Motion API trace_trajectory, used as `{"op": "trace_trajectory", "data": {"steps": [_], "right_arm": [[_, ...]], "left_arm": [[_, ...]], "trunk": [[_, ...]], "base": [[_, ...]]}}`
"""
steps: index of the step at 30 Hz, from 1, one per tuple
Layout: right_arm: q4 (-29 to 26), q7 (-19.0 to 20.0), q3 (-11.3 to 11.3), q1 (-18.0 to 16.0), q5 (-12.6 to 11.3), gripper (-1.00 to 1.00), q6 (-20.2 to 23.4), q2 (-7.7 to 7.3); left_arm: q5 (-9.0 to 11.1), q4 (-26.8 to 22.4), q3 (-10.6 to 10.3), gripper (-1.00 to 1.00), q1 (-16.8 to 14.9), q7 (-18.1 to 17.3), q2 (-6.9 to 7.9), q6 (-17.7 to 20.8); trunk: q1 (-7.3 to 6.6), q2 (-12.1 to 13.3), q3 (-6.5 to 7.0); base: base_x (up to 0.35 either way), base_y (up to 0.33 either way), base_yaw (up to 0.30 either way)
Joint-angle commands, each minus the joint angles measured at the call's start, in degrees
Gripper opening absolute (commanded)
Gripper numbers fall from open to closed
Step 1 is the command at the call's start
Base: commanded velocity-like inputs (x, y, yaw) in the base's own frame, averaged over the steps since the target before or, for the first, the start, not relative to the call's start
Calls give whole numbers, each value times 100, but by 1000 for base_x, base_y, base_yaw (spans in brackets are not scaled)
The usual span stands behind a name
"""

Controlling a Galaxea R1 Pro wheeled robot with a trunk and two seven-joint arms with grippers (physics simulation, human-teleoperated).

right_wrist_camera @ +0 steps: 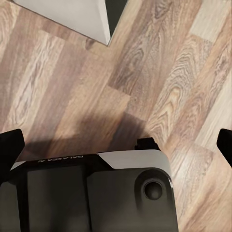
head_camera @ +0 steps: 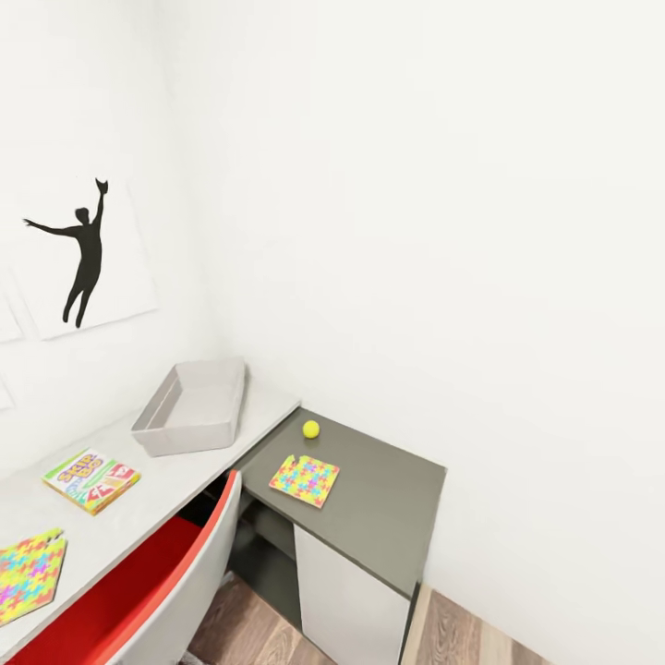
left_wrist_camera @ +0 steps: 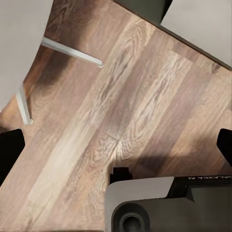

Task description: Put all the toys in the child's room - the three board games (two on the bed and one on the table), the two jigsaw puzzles on the table, and the tennis ball on the table - inside the toy box on the table in the child's room.

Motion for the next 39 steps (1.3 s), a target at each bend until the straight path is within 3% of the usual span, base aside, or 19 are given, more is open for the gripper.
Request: {"op": "trace_trajectory", "data": {"steps": [1, 26, 39], "right_arm": [[-16, -12, -24, 3, -39, 100, 27, 4], [-16, -11, -26, 2, -39, 100, 27, 4], [-16, -11, -25, 1, -39, 100, 27, 4]], "left_arm": [[-3, -9, 4, 100, -1, -21, 1, 35], [-3, -10, 4, 100, -1, -21, 1, 35], [-1, -9, 4, 100, -1, -20, 1, 35]], "trunk": [[2, -5, -4], [2, -5, -4], [2, -5, -4]], "base": [[0, 0, 291], [0, 0, 284], [0, 0, 75]]}}
